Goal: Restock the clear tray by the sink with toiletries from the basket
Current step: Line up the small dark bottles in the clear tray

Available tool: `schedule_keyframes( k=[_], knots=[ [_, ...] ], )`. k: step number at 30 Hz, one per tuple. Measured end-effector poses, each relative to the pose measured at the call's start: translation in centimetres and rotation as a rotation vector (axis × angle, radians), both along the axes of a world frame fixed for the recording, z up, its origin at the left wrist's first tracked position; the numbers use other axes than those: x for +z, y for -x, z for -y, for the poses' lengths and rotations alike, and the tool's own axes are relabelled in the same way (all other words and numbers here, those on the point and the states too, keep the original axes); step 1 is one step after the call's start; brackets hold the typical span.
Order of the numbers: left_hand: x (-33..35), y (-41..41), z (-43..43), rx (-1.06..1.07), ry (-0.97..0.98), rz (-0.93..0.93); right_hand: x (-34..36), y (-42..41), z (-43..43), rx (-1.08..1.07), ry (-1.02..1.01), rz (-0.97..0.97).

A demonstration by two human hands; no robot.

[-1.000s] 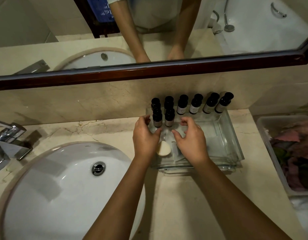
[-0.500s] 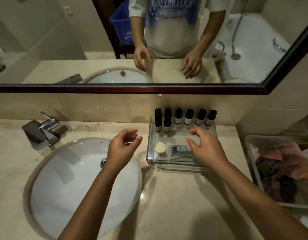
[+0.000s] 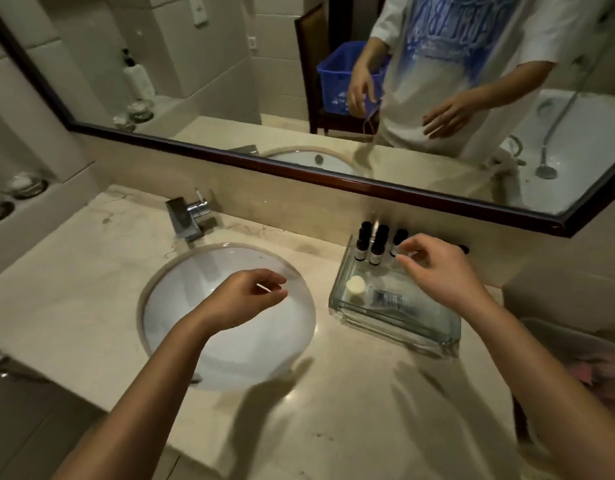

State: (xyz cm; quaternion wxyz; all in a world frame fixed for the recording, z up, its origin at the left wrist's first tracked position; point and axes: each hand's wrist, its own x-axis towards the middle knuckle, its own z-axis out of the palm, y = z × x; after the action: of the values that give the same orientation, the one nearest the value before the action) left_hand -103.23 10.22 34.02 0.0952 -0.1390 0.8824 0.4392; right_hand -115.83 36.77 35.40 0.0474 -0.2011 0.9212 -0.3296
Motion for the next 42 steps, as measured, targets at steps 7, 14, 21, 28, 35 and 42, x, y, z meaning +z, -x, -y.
schedule_keyframes(
  k=[7,14,21,28,35,42],
  knots=[
    [1.7,-10.2,5.2,0.179,-0.031,-0.024,3.9,-6.3,8.0,0.227,0.139,0.001],
    [3.0,-28.7,11.4,0.514,-0.031,-0.140,5.9,-19.0,21.0,0.611,0.240,0.062],
    [4.7,-53.7,14.0,0.944,-0.010,-0.213,6.4,-38.6,32.8,0.924,0.395,0.204],
    [7.6,-74.3,11.9,1.466,0.155,-0.321,7.2,-58.5,39.8,1.300,0.399,0.258],
    [6.0,-88.1,5.9,1.827,0.263,-0.269,6.5,-72.1,42.8,1.592,0.297,0.337],
    [0.5,-95.9,1.3,2.065,0.131,-0.132,3.1,-83.0,45.8,1.823,0.136,0.428]
  ],
)
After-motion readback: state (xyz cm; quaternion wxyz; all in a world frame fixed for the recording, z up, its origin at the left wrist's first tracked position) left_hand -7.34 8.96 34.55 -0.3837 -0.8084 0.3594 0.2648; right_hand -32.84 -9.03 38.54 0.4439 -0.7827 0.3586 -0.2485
